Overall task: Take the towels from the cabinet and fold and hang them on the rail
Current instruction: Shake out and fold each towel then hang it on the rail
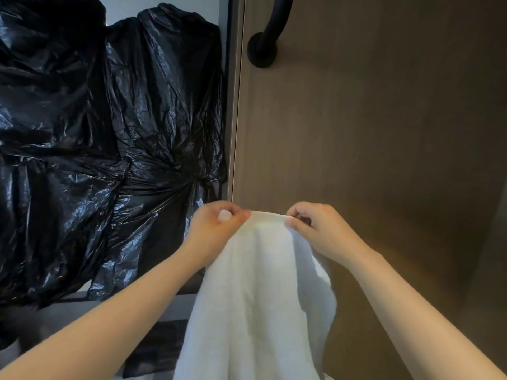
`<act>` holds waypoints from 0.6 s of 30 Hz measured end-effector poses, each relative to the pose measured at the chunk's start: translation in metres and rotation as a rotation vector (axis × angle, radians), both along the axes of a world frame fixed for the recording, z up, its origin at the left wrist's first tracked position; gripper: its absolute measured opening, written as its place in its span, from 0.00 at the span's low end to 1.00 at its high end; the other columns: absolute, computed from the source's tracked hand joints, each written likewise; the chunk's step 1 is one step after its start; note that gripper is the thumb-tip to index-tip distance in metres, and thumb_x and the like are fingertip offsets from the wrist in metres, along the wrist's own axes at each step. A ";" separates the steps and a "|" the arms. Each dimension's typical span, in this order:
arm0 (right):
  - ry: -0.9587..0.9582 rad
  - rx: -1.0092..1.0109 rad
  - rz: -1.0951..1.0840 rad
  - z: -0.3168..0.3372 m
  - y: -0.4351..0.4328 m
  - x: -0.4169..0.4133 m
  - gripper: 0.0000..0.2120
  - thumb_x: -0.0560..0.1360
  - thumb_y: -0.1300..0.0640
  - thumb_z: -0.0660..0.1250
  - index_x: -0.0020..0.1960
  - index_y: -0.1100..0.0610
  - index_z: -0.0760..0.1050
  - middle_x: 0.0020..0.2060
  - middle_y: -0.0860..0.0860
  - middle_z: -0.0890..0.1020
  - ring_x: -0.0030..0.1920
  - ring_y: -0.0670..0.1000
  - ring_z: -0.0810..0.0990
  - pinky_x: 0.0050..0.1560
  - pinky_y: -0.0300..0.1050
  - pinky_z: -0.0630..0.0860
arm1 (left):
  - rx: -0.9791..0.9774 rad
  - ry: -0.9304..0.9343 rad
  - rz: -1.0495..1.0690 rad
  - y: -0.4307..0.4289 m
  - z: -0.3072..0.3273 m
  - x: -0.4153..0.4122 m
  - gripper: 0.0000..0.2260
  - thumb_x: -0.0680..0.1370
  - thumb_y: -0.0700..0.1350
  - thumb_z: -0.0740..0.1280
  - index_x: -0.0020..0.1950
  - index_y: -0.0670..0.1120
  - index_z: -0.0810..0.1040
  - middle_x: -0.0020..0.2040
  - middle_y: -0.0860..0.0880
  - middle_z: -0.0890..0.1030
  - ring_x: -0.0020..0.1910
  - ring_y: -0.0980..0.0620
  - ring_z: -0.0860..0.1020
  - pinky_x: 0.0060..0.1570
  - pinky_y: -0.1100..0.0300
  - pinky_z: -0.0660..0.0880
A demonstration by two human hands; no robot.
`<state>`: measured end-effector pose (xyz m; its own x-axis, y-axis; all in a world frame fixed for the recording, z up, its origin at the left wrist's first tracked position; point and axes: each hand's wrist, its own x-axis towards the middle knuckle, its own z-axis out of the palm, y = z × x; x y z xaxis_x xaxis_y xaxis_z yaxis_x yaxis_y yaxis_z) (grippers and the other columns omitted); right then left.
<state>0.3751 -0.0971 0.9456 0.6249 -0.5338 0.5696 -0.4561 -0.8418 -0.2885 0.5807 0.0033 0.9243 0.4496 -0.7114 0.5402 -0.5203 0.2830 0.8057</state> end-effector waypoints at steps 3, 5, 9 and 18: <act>0.074 0.061 -0.091 -0.013 -0.010 -0.017 0.07 0.80 0.53 0.63 0.44 0.49 0.77 0.36 0.45 0.80 0.37 0.46 0.78 0.36 0.45 0.74 | -0.034 -0.042 0.048 0.001 0.003 0.007 0.07 0.75 0.50 0.71 0.37 0.51 0.83 0.38 0.59 0.83 0.43 0.65 0.78 0.44 0.65 0.69; 0.084 0.096 -0.112 -0.019 -0.013 -0.026 0.09 0.80 0.53 0.63 0.42 0.47 0.75 0.36 0.45 0.79 0.37 0.47 0.78 0.36 0.43 0.72 | -0.061 -0.082 0.081 0.000 0.003 0.011 0.08 0.75 0.50 0.71 0.36 0.52 0.82 0.39 0.63 0.81 0.42 0.70 0.76 0.43 0.68 0.66; -0.040 0.172 -0.083 -0.019 -0.006 -0.035 0.11 0.79 0.52 0.65 0.38 0.48 0.78 0.34 0.48 0.80 0.35 0.47 0.78 0.36 0.42 0.72 | -0.057 -0.118 0.171 -0.004 0.002 0.017 0.09 0.76 0.51 0.70 0.36 0.54 0.80 0.36 0.70 0.78 0.42 0.78 0.72 0.39 0.70 0.62; -0.385 0.546 0.333 0.016 0.039 -0.029 0.06 0.79 0.55 0.67 0.55 0.46 0.78 0.30 0.53 0.73 0.27 0.46 0.68 0.24 0.34 0.65 | -0.033 -0.090 0.196 -0.011 0.010 0.003 0.09 0.78 0.51 0.67 0.38 0.52 0.80 0.38 0.58 0.80 0.40 0.72 0.74 0.33 0.73 0.63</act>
<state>0.3457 -0.0579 0.9614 0.6124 -0.6210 0.4892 0.0155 -0.6093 -0.7928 0.5839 -0.0080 0.9345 0.5260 -0.5968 0.6059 -0.6377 0.1947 0.7453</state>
